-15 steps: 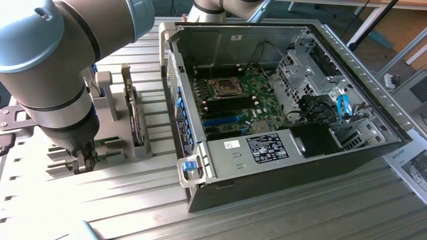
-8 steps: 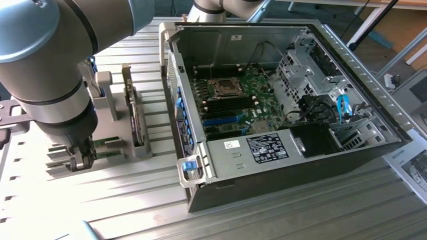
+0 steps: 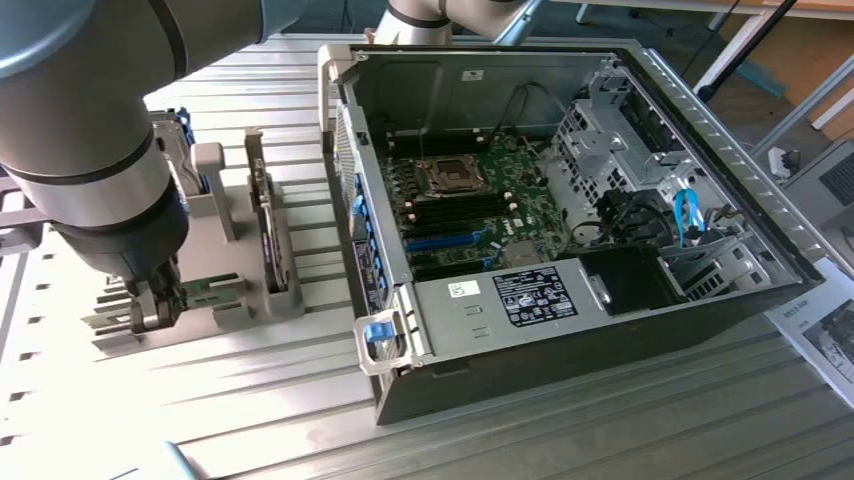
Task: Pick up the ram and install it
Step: 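Pick up the ram and move it above insertion slot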
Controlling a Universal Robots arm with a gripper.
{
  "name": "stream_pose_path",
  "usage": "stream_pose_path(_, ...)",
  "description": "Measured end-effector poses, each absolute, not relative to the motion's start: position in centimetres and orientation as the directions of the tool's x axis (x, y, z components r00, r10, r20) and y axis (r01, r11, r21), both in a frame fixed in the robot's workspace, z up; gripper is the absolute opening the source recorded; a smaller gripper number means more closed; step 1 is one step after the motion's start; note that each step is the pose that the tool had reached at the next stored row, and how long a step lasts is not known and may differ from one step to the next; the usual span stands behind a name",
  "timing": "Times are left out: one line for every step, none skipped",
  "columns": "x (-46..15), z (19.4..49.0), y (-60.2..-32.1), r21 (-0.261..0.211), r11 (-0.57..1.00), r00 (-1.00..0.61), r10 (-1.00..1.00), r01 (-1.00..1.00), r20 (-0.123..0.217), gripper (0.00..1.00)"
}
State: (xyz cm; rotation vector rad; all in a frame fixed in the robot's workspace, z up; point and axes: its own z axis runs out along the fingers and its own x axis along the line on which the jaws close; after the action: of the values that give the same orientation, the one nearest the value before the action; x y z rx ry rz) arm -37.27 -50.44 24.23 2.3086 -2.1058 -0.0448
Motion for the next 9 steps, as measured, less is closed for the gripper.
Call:
stream_pose_path(-37.3, 24.5, -50.4, 0.032, -0.092, 0.092, -0.996, -0.995, -0.010, 0.13)
stream_pose_path(-37.3, 24.8, -50.4, 0.032, -0.092, 0.092, -0.996, -0.995, -0.010, 0.13)
stream_pose_path(-37.3, 25.3, -50.4, 0.032, -0.092, 0.092, -0.996, -0.995, -0.010, 0.13)
stream_pose_path(-37.3, 25.7, -50.4, 0.032, -0.092, 0.092, -0.996, -0.995, -0.010, 0.13)
stream_pose_path(-37.3, 25.9, -50.4, 0.032, -0.092, 0.092, -0.996, -0.995, -0.010, 0.13)
stream_pose_path(-37.3, 26.2, -50.4, 0.032, -0.092, 0.092, -0.996, -0.995, -0.010, 0.13)
stream_pose_path(-37.3, 26.5, -50.4, 0.032, -0.092, 0.092, -0.996, -0.995, -0.010, 0.13)
stream_pose_path(-37.3, 26.8, -50.4, 0.032, -0.092, 0.092, -0.996, -0.995, -0.010, 0.13)
stream_pose_path(-37.3, 27.2, -50.4, 0.032, -0.092, 0.092, -0.996, -0.995, -0.010, 0.13)
